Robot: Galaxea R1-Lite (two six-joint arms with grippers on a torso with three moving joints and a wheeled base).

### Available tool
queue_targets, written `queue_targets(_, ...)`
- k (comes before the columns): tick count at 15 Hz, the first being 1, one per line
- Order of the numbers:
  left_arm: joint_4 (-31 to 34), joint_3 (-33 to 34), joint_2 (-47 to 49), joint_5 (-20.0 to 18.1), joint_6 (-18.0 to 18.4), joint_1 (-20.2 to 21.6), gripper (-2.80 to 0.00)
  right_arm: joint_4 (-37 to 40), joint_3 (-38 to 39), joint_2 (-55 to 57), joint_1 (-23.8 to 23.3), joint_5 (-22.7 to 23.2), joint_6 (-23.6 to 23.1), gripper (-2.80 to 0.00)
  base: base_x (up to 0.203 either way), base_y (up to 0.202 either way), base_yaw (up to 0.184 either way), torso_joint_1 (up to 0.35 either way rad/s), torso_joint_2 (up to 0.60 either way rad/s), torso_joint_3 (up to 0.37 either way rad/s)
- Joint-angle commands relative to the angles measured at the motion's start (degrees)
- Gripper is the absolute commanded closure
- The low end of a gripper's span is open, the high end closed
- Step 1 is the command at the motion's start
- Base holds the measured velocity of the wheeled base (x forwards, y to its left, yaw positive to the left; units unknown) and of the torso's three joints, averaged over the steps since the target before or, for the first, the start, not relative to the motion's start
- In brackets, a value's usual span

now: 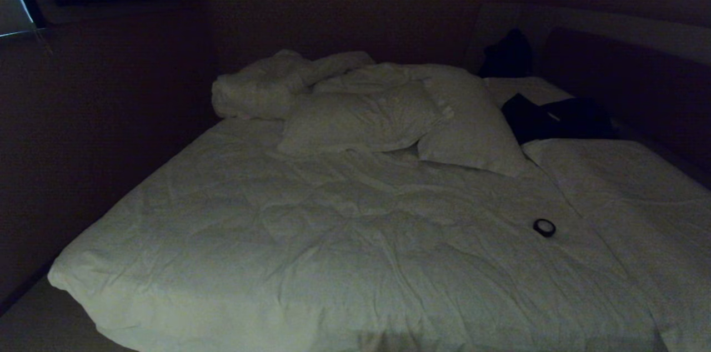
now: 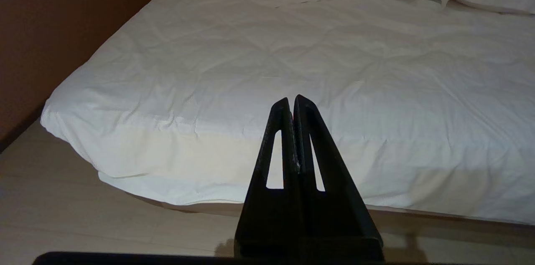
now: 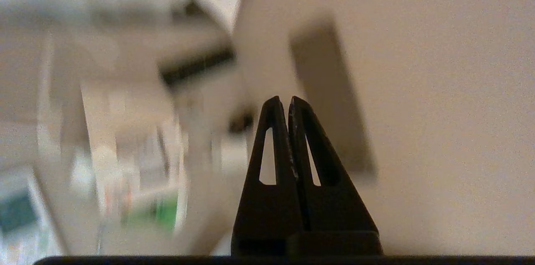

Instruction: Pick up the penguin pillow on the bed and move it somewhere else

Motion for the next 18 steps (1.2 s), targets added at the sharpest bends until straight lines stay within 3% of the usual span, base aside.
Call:
queue_targets(1, 0.01, 0.09, -0.02, 0.02, 0.04, 0.0, 0.0, -0.43, -4.48, -0.22, 8.19, -6.81, 11.98, 0.0, 0.0, 0.0, 0.0, 0.0, 0.0, 0.0)
queue_targets(4, 0.01, 0.09, -0.02, 0.02, -0.05, 0.0, 0.0, -0.56, -8.87, 0.97, 19.54, -17.35, 25.56, 0.0, 0.0, 0.0, 0.0, 0.0, 0.0, 0.0)
queue_targets(8, 0.01, 0.09, -0.02, 0.02, -0.05, 0.0, 0.0, -0.63, -11.32, 0.95, 38.6, -34.79, 50.48, 0.0, 0.0, 0.0, 0.0, 0.0, 0.0, 0.0)
queue_targets(13, 0.01, 0.09, -0.02, 0.02, -0.04, 0.0, 0.0, 1.66, -11.17, 1.0, 61.79, -55.39, 72.82, 0.0, 0.0, 0.0, 0.0, 0.0, 0.0, 0.0)
queue_targets(15, 0.01, 0.09, -0.02, 0.02, -0.05, 0.0, 0.0, 4.87, -11.26, 0.98, 69.69, -58.58, 79.34, 0.0, 0.0, 0.0, 0.0, 0.0, 0.0, 0.0)
queue_targets(18, 0.01, 0.09, -0.02, 0.02, -0.05, 0.0, 0.0, 11.57, -11.13, 0.27, 80.2, -59.84, 87.36, 0.0, 0.0, 0.0, 0.0, 0.0, 0.0, 0.0)
